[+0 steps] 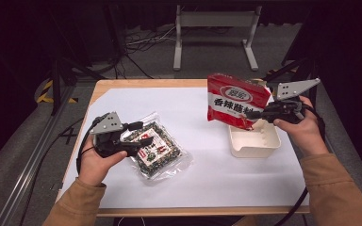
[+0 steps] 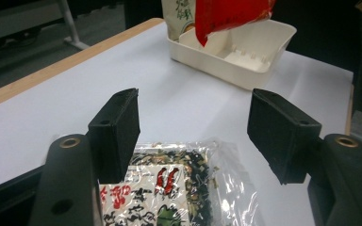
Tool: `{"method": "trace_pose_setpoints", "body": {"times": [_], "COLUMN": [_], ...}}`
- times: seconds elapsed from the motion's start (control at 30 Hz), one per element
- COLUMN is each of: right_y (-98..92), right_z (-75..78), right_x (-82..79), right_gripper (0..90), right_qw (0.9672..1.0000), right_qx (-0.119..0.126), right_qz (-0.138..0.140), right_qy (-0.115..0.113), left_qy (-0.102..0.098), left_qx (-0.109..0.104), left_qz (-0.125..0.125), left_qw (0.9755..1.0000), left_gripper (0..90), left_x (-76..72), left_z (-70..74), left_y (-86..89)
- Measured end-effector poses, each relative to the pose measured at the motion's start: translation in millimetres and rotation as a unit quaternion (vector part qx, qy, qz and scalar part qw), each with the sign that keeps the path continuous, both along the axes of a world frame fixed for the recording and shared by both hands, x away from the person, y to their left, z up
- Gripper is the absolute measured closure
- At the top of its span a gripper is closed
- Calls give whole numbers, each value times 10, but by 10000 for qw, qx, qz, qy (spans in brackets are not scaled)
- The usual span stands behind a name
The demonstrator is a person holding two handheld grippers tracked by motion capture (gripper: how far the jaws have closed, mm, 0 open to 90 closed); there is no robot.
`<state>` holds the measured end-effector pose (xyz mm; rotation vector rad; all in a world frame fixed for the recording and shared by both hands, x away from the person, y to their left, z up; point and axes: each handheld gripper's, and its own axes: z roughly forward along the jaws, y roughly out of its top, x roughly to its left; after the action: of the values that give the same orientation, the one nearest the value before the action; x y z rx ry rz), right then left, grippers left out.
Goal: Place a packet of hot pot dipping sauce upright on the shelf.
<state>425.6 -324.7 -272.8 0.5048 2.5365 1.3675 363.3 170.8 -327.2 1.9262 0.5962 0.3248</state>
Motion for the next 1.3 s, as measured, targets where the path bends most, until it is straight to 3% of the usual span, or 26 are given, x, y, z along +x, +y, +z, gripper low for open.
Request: {"method": "trace_pose_setpoints", "body": {"times": [0.33, 0.77, 1.3], "right_y": [-158, -357, -521], "right_z": [-17, -47, -144], "right_x": [112, 236, 363], "right_gripper": [899, 899, 899], "right_qw": [9996, 9981, 9960], "right_qx": [-41, -70, -203], "right_qz": [-258, -577, -866], "right_qy": [-93, -201, -24], "left_qy": [116, 285, 416], "left_qx": [144, 99, 28], "left_qz": [243, 566, 649], "left_qw": [9995, 9979, 9970], "left_gripper": [332, 322, 315], "left_x": [37, 99, 149], "left_z": [-100, -217, -281], "left_y": [119, 344, 434]}}
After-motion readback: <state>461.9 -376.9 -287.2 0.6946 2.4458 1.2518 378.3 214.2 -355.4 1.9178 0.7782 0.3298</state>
